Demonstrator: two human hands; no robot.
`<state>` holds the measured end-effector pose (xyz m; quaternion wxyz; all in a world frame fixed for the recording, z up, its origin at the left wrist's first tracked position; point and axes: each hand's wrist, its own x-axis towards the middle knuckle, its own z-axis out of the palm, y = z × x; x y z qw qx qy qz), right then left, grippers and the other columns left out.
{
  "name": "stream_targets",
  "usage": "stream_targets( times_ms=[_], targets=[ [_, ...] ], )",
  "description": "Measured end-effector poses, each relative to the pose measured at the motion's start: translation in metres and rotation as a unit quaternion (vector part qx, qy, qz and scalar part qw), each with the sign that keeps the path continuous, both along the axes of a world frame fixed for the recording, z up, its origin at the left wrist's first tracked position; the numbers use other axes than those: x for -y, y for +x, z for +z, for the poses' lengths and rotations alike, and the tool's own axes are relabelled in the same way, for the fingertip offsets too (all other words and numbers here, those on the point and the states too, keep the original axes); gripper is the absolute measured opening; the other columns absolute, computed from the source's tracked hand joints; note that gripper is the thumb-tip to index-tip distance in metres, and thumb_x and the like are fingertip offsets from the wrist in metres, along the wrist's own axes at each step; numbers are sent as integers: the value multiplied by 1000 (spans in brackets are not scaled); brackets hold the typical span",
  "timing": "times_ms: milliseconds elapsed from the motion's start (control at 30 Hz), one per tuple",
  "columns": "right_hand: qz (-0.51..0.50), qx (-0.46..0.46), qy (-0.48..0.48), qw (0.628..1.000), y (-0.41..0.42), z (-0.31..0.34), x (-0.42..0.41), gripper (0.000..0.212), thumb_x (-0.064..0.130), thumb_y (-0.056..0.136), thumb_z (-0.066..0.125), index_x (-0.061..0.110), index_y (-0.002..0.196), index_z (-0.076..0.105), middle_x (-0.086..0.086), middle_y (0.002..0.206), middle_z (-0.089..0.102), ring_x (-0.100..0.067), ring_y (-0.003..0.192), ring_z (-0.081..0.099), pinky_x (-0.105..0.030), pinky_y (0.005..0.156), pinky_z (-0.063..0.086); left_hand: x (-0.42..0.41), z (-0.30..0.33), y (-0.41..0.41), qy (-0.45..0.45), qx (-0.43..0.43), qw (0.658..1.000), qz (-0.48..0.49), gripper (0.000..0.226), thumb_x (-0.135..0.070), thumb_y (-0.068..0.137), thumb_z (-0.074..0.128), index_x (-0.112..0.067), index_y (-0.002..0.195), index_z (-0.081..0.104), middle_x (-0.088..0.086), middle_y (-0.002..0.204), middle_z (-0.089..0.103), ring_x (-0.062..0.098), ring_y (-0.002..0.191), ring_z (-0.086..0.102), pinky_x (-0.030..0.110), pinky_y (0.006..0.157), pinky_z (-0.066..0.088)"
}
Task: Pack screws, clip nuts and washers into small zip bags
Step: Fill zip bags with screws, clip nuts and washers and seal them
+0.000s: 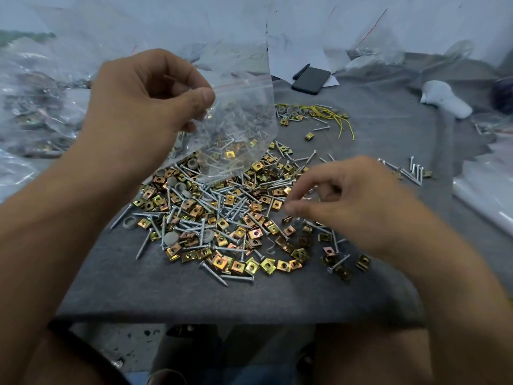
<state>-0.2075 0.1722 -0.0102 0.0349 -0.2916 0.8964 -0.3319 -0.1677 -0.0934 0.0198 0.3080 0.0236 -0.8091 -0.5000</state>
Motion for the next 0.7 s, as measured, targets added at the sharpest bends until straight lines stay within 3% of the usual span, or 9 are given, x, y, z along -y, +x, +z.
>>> stream_targets(
  times_ms=[133, 233, 300, 367, 467, 500, 567, 633, 700],
  targets=[
    [-12, 11, 154, 988, 4, 2, 11, 13, 50, 79, 85, 48, 88, 76, 14, 61, 50, -3, 64, 50, -31, 61, 43, -1, 0, 0, -7, 2, 1000, 2, 6, -17, 93, 81, -15, 97, 77, 18, 90, 74, 15, 76, 72, 37, 75, 66],
    [-37, -2, 165, 986, 4, 0, 17, 6, 48, 85, 81, 47, 88, 75, 16, 74, 56, -8, 78, 58, -33, 71, 52, 0, 0, -1, -8, 0, 1000, 3, 7, -18, 93, 81, -15, 97, 77, 19, 90, 74, 15, 76, 72, 40, 75, 66],
    [-36, -3, 155, 987, 1, -4, 16, 9, 46, 88, 79, 44, 83, 72, 15, 70, 56, -3, 71, 54, -29, 60, 44, 1, -1, -1, -8, 1, 1000, 2, 6, -18, 93, 81, -16, 96, 77, 17, 89, 74, 16, 76, 73, 40, 75, 66],
    [-14, 23, 95, 995, 0, -10, 11, 11, 42, 92, 75, 38, 82, 72, 13, 59, 53, -3, 56, 48, -28, 52, 33, 1, -1, -2, -5, 0, 1000, 0, 5, -17, 92, 81, -18, 95, 77, 16, 88, 74, 17, 76, 73, 38, 74, 66],
    [-20, 118, -139, 983, -1, -11, 5, 14, 34, 98, 68, 26, 90, 76, -2, 64, 57, -18, 54, 43, -36, 51, 38, 2, 0, -2, 2, -5, 1000, 1, 6, -17, 92, 82, -20, 93, 77, 15, 87, 74, 17, 76, 72, 38, 74, 65],
    [-40, 163, -234, 958, -3, -7, 3, 19, 30, 102, 63, 22, 89, 75, -5, 67, 54, -18, 55, 41, -33, 51, 39, 2, 0, -2, 2, -5, 1000, 1, 5, -17, 92, 82, -19, 93, 77, 15, 87, 74, 17, 76, 72, 38, 74, 65],
    [-49, 303, -419, 854, -8, 1, -1, 28, 22, 105, 49, 17, 81, 62, 3, 64, 39, -11, 54, 32, -23, 47, 33, 2, 1, -1, 1, -3, 1000, 3, 6, -17, 92, 81, -14, 96, 77, 14, 87, 74, 17, 76, 73, 38, 73, 66],
    [-55, 408, -496, 764, -12, 7, -6, 30, 25, 104, 39, 19, 77, 50, 6, 65, 34, -10, 55, 29, -21, 44, 31, 2, 1, -1, 1, -1, 1000, 6, 8, -16, 93, 81, -11, 98, 77, 12, 85, 74, 17, 76, 73, 40, 73, 65],
    [-61, 469, -514, 716, -12, 4, -6, 35, 33, 107, 39, 18, 76, 49, 3, 66, 43, -11, 54, 37, -22, 43, 35, 1, 2, -1, -1, 3, 1000, 9, 10, -16, 93, 81, -10, 99, 77, 13, 86, 74, 19, 76, 73, 43, 73, 65]
  ],
)
